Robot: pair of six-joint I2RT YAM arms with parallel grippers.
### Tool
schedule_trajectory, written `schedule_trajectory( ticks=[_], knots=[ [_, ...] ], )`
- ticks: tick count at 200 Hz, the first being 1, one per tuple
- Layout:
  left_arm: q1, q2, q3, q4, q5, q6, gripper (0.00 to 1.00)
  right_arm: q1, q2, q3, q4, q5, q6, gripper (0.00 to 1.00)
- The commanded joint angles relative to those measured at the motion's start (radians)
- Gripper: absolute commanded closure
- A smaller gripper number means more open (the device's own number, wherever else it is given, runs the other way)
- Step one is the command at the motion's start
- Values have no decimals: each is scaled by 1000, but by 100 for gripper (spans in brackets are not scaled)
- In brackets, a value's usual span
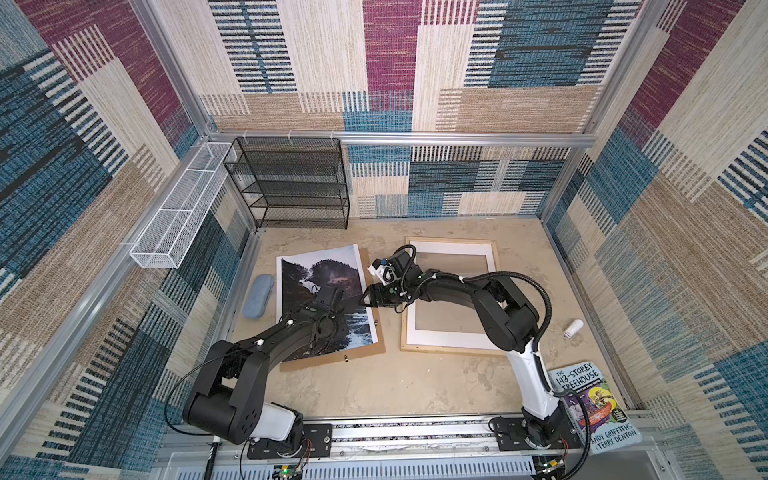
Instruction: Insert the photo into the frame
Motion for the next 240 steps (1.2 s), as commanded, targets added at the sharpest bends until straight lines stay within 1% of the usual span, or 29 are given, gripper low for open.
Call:
schedule_trajectory(
  ticks=[1, 29, 78, 112, 147, 178, 196, 214, 230, 240],
  knots=[
    [0, 2, -5, 5, 11, -7, 68, 2, 13, 15, 15, -19, 15, 26],
    [0, 1, -6, 7, 16, -6, 68, 2, 31, 23, 23, -42, 27, 27],
    [0, 3, -9, 8, 22, 0, 69, 1, 34, 7, 91, -142, 54, 27],
    [0, 1, -10, 9, 25, 5, 69, 2, 29, -2, 134, -185, 76, 28],
    [0, -3, -11, 10, 27, 6, 70, 1, 18, -17, 155, -209, 86, 29],
    [0, -3, -11, 14, 30, 6, 70, 1, 10, -28, 157, -205, 86, 30],
    [0, -4, -10, 15, 33, 8, 70, 1, 15, -30, 157, -207, 87, 35],
    [0, -8, -11, 16, 36, 11, 70, 1, 20, -32, 161, -212, 90, 43],
    [0, -15, -13, 17, 38, 13, 70, 1, 22, -32, 163, -215, 92, 53],
    [0, -22, -15, 20, 39, 13, 70, 1, 23, -32, 164, -213, 92, 57]
  ],
)
